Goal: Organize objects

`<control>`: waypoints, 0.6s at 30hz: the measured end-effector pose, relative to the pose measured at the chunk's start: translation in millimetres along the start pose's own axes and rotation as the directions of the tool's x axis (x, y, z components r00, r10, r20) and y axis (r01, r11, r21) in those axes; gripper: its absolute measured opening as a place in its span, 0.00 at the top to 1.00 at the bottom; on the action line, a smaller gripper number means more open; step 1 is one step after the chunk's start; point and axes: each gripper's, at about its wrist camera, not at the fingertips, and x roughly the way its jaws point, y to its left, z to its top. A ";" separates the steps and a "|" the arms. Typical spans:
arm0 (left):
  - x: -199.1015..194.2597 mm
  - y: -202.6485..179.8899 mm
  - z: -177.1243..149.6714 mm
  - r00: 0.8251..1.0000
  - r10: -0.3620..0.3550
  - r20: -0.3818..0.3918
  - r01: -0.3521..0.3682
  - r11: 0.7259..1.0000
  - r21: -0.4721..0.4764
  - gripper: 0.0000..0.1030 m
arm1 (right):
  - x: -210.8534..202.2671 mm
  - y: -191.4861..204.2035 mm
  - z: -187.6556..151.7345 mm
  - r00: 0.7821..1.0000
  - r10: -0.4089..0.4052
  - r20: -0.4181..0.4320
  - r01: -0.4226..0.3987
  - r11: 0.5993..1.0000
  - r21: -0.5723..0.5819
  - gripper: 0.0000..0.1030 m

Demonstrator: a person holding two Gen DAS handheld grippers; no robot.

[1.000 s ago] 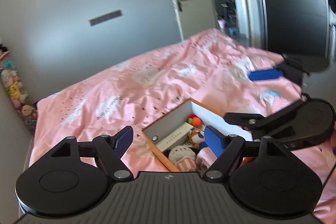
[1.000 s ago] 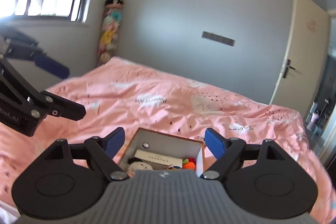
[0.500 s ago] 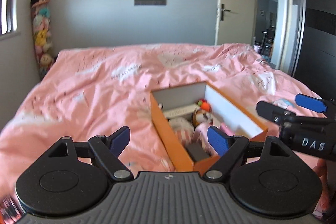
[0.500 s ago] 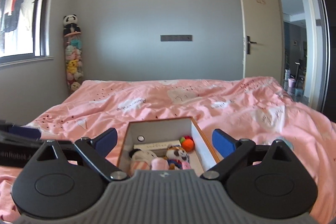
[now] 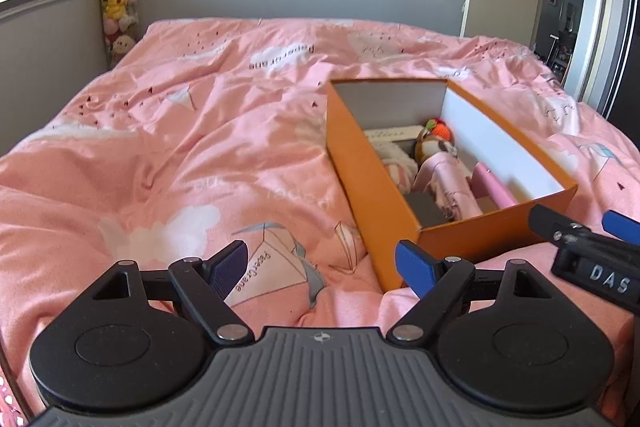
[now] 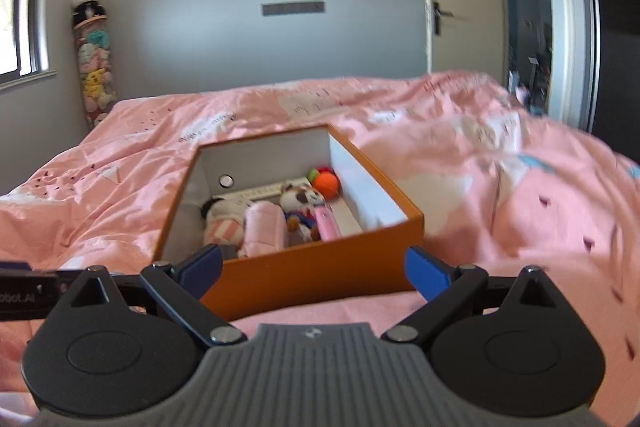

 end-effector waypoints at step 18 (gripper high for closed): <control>23.5 -9.6 -10.3 0.992 0.028 -0.122 -0.022 0.999 0.046 0.05 | 11.3 2.7 -6.5 1.000 -0.022 0.001 0.022 1.000 -0.017 0.03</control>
